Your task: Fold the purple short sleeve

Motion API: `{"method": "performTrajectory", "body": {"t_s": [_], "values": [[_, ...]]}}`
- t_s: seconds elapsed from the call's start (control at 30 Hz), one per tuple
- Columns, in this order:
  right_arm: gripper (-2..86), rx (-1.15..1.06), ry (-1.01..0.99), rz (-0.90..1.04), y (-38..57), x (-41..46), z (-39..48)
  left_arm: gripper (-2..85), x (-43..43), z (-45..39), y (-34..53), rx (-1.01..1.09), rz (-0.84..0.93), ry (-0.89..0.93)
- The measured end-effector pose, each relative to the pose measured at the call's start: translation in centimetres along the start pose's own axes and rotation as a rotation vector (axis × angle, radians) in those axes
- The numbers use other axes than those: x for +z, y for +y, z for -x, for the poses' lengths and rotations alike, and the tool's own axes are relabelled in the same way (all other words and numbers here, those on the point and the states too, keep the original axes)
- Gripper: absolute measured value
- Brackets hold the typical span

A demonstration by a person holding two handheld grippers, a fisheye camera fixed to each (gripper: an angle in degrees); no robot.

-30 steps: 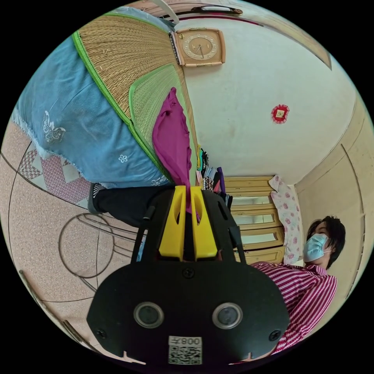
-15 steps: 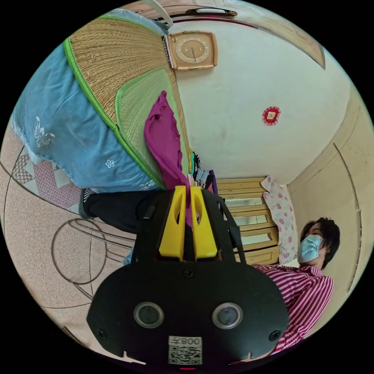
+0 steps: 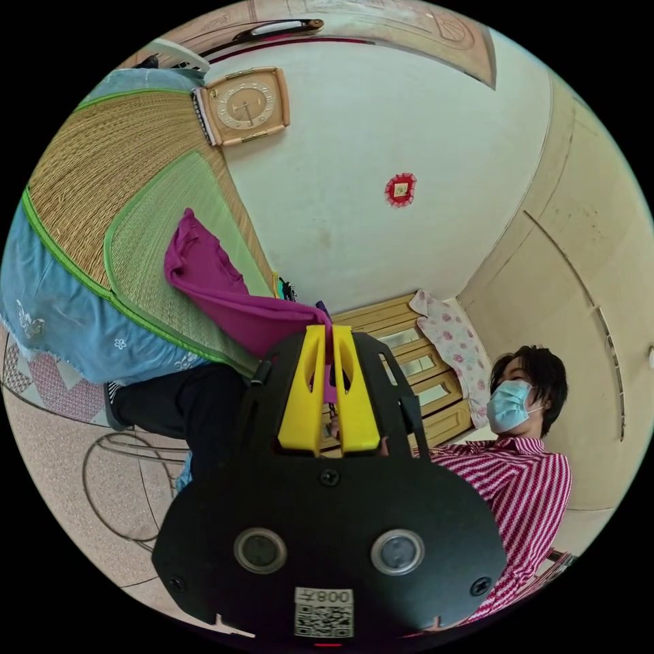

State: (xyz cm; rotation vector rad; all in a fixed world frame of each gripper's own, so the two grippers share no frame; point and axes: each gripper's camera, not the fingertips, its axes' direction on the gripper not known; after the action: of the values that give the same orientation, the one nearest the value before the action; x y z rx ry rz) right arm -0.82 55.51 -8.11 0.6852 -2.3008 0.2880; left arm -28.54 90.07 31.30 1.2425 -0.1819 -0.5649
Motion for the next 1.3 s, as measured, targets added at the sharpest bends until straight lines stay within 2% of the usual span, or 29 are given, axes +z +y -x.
{"method": "performTrajectory", "body": {"t_s": [0.6,0.97,1.3], "values": [[1.3,-0.04,0.023,-0.001,5.1,-1.2,4.0,1.6,-6.8,-4.7,4.9,0.03,0.025,0.056],[1.3,-0.024,0.03,-0.022,4.5,-0.9,2.4,1.5,-7.6,-8.3,2.4,0.031,0.018,0.074],[1.3,-0.018,0.058,-0.034,0.0,-0.2,0.0,1.7,-6.8,-13.2,-3.1,0.051,0.017,0.034]]}}
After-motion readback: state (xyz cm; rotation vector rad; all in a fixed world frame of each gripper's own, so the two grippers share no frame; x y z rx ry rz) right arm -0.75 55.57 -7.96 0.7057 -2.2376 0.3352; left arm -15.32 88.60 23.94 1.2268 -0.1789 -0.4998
